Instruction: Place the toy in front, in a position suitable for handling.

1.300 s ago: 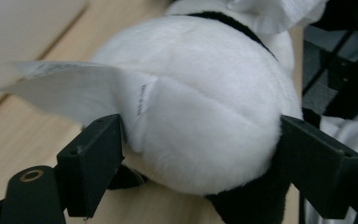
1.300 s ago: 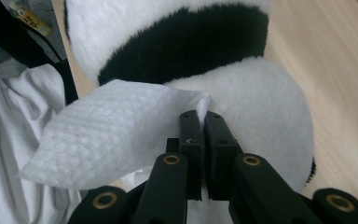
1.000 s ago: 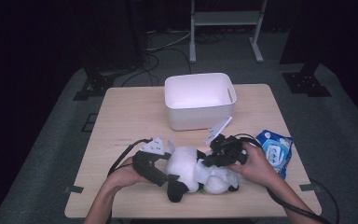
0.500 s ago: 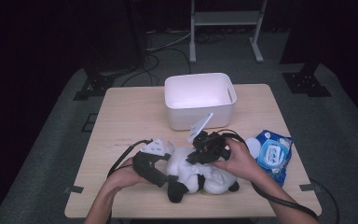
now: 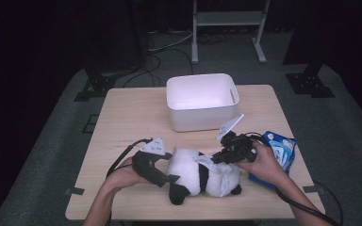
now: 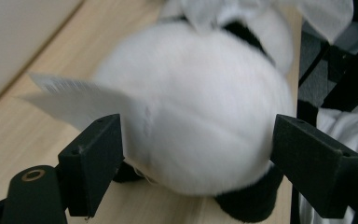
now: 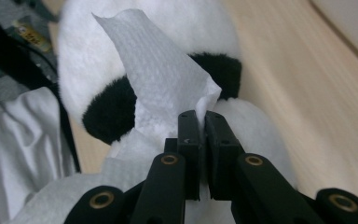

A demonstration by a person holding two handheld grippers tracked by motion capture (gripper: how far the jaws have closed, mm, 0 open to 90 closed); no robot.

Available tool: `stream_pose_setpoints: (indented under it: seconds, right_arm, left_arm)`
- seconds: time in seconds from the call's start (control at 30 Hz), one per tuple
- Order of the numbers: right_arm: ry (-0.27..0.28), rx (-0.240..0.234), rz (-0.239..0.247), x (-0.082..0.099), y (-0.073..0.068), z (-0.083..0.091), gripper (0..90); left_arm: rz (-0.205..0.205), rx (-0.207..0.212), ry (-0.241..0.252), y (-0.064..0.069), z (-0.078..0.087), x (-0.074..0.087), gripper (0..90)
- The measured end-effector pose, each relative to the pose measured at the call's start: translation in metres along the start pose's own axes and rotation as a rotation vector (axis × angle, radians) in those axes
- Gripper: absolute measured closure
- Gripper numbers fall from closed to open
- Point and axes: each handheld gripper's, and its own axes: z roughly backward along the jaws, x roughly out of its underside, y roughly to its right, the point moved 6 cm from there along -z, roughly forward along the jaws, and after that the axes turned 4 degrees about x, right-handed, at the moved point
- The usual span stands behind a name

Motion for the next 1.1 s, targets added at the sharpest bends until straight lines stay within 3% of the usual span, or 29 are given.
stream_pose_setpoints:
  seconds: [0.1,0.17,0.27,0.33,0.4,0.63,0.8,0.93,0.97,1.1]
  right_arm:
    - [-0.015,0.012,0.061,-0.001,-0.016,-0.003,85.3]
    - [-0.036,0.024,0.085,0.001,-0.022,-0.002,85.4]
    - [-0.05,0.016,0.104,0.004,-0.026,0.0,85.4]
    - [-0.058,0.021,0.118,0.005,-0.028,0.002,85.3]
    - [-0.055,0.036,0.122,-0.001,-0.03,0.002,85.3]
    - [-0.038,0.02,0.164,-0.039,-0.038,-0.016,84.9]
    - [-0.049,0.021,0.149,-0.043,-0.032,-0.017,84.5]
    - [-0.061,0.047,0.117,-0.026,-0.018,-0.009,84.5]
    - [-0.055,0.045,0.08,-0.015,-0.011,-0.003,84.2]
    - [-0.035,0.051,0.021,0.006,0.001,0.012,84.2]
  left_arm:
    - [-0.036,-0.016,0.022,0.006,0.002,-0.008,15.8]
    - [-0.044,-0.015,0.011,0.008,-0.003,-0.009,15.8]
    - [-0.042,-0.022,-0.007,0.007,-0.01,-0.007,15.8]
    - [-0.018,0.0,-0.008,0.006,-0.017,-0.005,15.9]
    - [-0.014,-0.007,-0.021,0.006,-0.021,-0.002,18.3]
    - [-0.033,-0.012,-0.041,0.009,-0.021,-0.001,20.9]
    - [-0.013,-0.011,-0.032,0.004,-0.019,0.004,21.0]
    - [-0.009,-0.009,-0.034,0.005,-0.019,0.004,21.1]
    - [-0.01,-0.008,-0.034,0.005,-0.019,0.004,21.1]
    - [-0.005,-0.01,-0.034,0.006,-0.02,0.003,21.1]
